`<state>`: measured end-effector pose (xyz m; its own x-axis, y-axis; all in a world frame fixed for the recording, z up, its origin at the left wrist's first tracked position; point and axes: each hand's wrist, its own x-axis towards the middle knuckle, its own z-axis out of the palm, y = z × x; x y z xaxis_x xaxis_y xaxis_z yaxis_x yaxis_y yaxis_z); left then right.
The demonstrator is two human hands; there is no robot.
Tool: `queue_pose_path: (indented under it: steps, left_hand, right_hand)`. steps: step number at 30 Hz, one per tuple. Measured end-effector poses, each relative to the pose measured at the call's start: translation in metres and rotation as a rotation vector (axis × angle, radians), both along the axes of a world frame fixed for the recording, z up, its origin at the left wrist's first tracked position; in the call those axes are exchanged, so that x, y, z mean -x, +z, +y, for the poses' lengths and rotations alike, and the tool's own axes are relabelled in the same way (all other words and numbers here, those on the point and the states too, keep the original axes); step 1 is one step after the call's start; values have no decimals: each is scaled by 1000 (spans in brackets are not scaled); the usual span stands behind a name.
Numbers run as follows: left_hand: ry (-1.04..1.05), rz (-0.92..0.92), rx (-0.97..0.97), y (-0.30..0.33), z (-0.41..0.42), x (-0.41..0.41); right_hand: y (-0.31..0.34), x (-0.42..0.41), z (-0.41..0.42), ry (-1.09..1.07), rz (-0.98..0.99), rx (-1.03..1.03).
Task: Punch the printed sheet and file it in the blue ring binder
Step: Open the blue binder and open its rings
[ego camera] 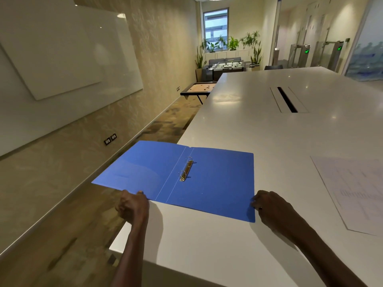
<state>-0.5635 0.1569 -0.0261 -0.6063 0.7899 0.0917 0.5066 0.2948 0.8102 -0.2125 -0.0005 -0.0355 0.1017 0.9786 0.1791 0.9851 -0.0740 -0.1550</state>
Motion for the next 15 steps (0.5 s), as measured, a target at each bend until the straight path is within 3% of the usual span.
queue_pose_path:
  steps: [11, 15]
  left_hand:
    - [-30, 143, 89, -2, -3, -11]
    - [-73, 170, 25, -3, -8, -24]
  right_hand:
    - [6, 5, -6, -4, 8, -8]
    - [8, 6, -7, 0, -10, 14]
